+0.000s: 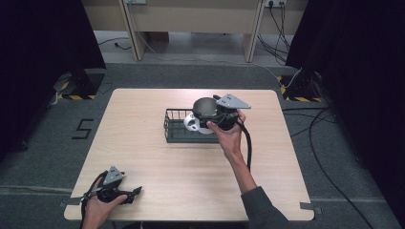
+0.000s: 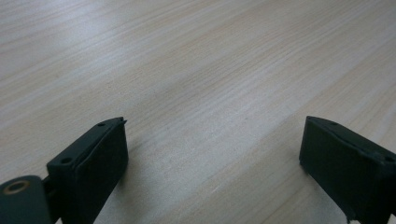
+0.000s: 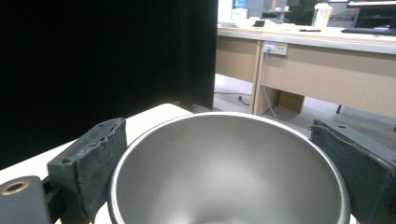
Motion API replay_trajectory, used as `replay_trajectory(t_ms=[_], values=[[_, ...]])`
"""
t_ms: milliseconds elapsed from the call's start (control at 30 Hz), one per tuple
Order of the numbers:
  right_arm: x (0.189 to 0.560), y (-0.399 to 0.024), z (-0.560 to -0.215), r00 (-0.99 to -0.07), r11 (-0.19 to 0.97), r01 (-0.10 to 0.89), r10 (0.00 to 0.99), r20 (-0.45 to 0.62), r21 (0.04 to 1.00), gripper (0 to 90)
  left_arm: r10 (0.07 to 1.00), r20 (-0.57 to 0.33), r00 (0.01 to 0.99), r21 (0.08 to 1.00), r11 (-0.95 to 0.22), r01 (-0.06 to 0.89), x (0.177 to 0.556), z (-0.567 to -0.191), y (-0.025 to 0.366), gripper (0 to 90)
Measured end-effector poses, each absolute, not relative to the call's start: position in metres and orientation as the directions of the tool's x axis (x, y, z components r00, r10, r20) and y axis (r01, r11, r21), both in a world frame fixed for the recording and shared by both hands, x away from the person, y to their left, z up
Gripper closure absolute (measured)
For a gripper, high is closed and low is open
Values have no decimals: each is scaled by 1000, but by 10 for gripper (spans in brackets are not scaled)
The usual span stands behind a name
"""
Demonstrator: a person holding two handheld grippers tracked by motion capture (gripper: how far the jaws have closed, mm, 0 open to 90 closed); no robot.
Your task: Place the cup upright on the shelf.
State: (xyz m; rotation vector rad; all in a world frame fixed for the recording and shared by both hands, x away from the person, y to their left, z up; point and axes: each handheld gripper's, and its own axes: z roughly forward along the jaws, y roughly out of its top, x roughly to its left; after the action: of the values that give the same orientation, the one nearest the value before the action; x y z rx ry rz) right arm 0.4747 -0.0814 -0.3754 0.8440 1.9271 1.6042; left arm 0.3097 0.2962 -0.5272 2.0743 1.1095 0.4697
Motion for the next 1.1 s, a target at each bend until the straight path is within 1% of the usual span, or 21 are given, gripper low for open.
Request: replay_trajectory(t_ms=[267, 467, 1100], values=[[491, -78, -382, -649, 104, 167, 760, 30, 981, 65, 827, -19, 562, 742, -366, 562, 310, -527, 296, 72], [501, -78, -384, -629, 102, 161, 777, 23, 982, 65, 827, -18, 562, 742, -365, 561, 310, -527, 296, 72], [513, -69, -397, -575, 88, 173, 818, 28, 981, 65, 827, -19, 562, 743, -365, 561, 310, -527, 296, 72]])
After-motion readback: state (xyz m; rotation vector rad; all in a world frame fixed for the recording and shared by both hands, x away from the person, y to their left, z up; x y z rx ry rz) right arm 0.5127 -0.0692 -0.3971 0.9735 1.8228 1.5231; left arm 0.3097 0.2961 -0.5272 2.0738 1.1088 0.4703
